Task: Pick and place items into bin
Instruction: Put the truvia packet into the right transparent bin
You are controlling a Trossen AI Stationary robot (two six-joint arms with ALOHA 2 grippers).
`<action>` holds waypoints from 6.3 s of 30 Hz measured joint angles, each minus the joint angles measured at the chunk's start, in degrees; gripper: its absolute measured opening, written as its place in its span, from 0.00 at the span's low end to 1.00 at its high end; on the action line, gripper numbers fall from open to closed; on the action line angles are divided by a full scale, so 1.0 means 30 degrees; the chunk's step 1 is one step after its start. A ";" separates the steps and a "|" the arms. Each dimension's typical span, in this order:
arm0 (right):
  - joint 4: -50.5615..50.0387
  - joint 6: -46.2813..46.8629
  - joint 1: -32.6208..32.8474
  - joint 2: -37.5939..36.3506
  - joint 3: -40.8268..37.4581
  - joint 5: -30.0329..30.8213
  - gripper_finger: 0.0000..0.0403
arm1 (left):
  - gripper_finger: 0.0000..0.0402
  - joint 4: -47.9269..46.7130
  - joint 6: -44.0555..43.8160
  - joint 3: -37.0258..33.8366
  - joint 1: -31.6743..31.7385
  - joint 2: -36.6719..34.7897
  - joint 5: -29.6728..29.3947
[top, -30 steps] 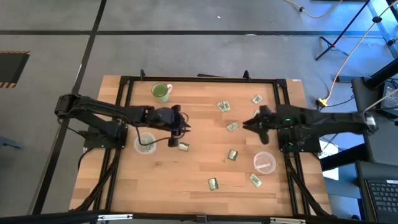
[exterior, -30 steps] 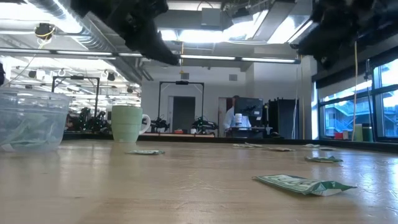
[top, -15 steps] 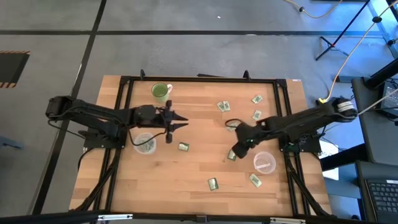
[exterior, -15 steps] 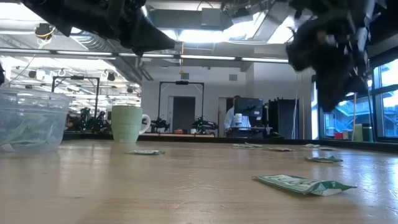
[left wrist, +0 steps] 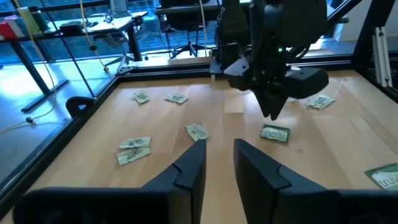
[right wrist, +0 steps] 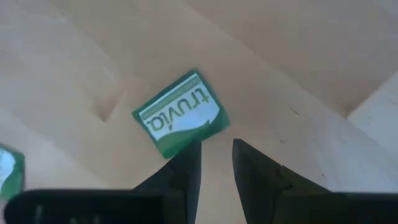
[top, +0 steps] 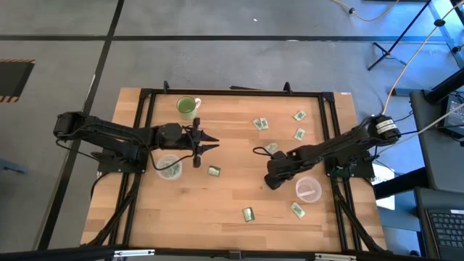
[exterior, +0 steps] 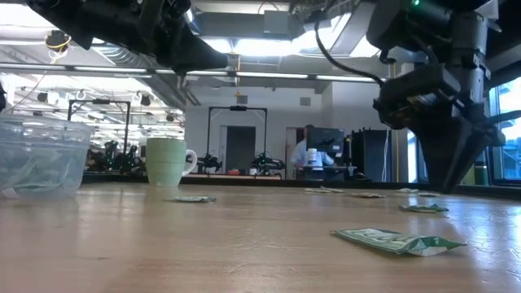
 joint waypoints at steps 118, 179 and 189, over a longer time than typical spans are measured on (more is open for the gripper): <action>-0.2906 -0.7545 0.0787 -0.0968 0.5085 0.2524 0.06 | 0.19 -0.1161 0.0695 0.0000 0.0003 0.0007 -0.0573; -0.0261 -0.1277 0.0590 0.3549 0.1894 0.2735 0.35 | 0.19 -0.4234 -0.0354 -0.0007 -0.0004 0.0015 -0.0507; -0.0462 -0.1285 0.0590 0.3549 0.1894 0.2771 0.15 | 0.19 -0.4234 -0.0354 -0.0007 -0.0004 0.0015 -0.0507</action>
